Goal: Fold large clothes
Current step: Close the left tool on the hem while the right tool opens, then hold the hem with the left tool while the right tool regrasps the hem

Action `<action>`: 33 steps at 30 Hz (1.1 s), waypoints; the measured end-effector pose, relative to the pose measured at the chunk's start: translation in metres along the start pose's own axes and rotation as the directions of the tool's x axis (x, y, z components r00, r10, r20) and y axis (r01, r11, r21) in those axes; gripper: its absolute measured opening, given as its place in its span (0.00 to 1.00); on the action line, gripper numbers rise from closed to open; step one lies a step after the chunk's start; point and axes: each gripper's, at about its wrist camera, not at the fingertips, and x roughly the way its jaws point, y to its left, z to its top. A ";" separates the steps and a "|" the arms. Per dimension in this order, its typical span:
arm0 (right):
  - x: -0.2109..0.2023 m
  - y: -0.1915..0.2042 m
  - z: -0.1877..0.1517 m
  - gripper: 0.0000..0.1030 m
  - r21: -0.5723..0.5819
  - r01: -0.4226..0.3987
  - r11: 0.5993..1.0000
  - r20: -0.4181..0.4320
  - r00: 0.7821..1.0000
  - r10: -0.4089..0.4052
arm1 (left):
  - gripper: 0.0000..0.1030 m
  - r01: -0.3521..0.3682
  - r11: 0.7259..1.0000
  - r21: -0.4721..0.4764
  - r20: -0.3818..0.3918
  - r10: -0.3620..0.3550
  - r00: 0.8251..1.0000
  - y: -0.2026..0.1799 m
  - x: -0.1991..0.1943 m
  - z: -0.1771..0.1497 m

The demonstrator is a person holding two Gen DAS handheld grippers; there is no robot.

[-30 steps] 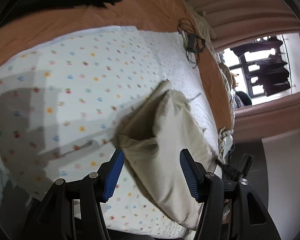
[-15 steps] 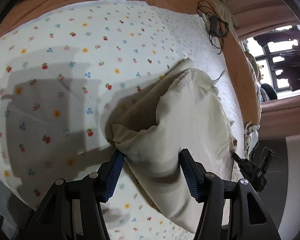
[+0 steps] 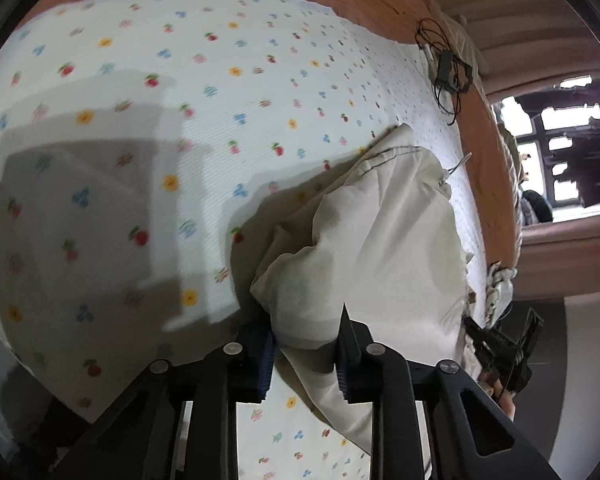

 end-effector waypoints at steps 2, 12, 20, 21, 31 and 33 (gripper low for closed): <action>-0.019 0.001 -0.006 0.34 -0.005 -0.004 1.000 0.029 1.000 0.004 | 0.23 0.024 1.000 -0.005 0.003 -0.024 1.000 0.002 -0.001 -0.001; -0.100 0.006 -0.079 0.39 -0.043 -0.055 0.998 0.095 0.994 0.059 | 0.15 0.229 0.973 -0.042 0.040 -0.227 0.973 0.027 -0.013 -0.009; -0.109 0.016 -0.150 0.39 -0.026 -0.097 0.995 0.035 0.995 0.098 | 0.21 0.186 0.982 -0.028 0.001 -0.186 0.983 0.016 -0.013 -0.003; -0.108 0.018 -0.157 0.39 -0.029 -0.097 0.995 0.031 0.995 0.098 | 0.30 0.182 0.983 -0.015 -0.002 -0.182 0.983 0.012 -0.013 -0.002; -0.115 0.023 -0.212 0.39 -0.022 -0.082 0.996 -0.002 0.997 0.082 | 0.38 0.173 0.985 0.027 -0.003 -0.173 0.985 -0.005 0.007 0.012; -0.112 0.025 -0.222 0.39 -0.025 -0.074 0.997 -0.024 0.997 0.074 | 0.28 0.209 0.977 0.027 0.008 -0.209 0.978 -0.002 0.004 0.012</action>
